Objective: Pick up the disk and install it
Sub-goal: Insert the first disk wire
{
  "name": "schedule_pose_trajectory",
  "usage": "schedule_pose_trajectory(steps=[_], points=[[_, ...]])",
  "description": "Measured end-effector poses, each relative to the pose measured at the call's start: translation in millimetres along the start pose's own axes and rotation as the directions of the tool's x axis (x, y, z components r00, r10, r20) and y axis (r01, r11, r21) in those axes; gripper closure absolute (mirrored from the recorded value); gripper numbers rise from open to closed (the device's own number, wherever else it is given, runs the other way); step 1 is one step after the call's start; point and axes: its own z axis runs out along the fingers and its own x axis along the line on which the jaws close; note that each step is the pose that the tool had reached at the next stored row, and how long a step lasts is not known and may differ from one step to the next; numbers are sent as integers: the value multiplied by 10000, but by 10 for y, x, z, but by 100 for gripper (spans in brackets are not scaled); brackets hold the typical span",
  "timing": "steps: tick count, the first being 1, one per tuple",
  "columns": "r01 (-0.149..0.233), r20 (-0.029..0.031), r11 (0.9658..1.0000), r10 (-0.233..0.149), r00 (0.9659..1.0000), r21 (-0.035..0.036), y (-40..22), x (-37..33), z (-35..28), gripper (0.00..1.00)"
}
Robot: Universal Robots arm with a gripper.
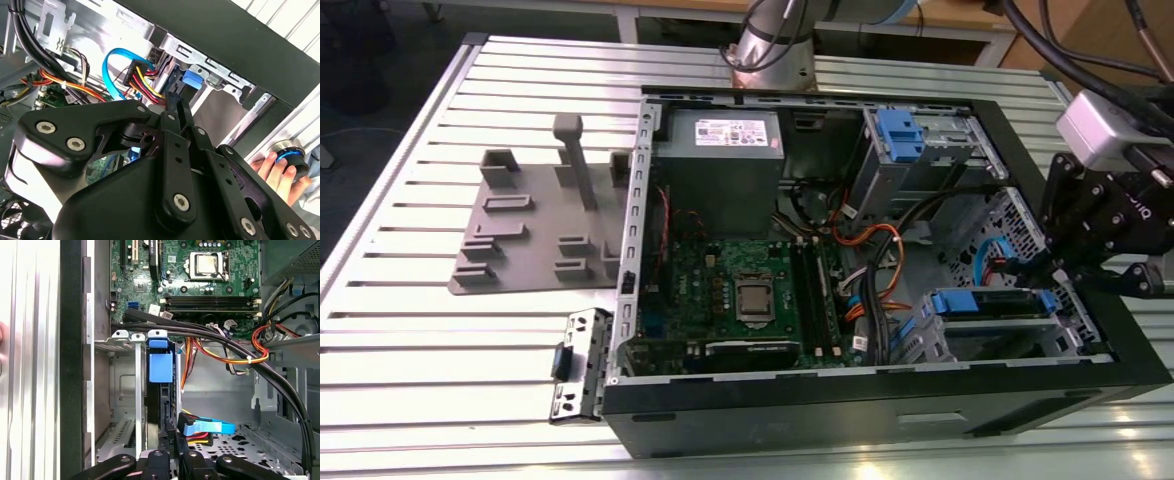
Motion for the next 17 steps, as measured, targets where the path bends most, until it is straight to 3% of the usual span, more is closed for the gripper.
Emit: schedule_pose_trajectory(steps=[17], points=[[1,2,10000,-1,10000,0,24,56,34,83]])
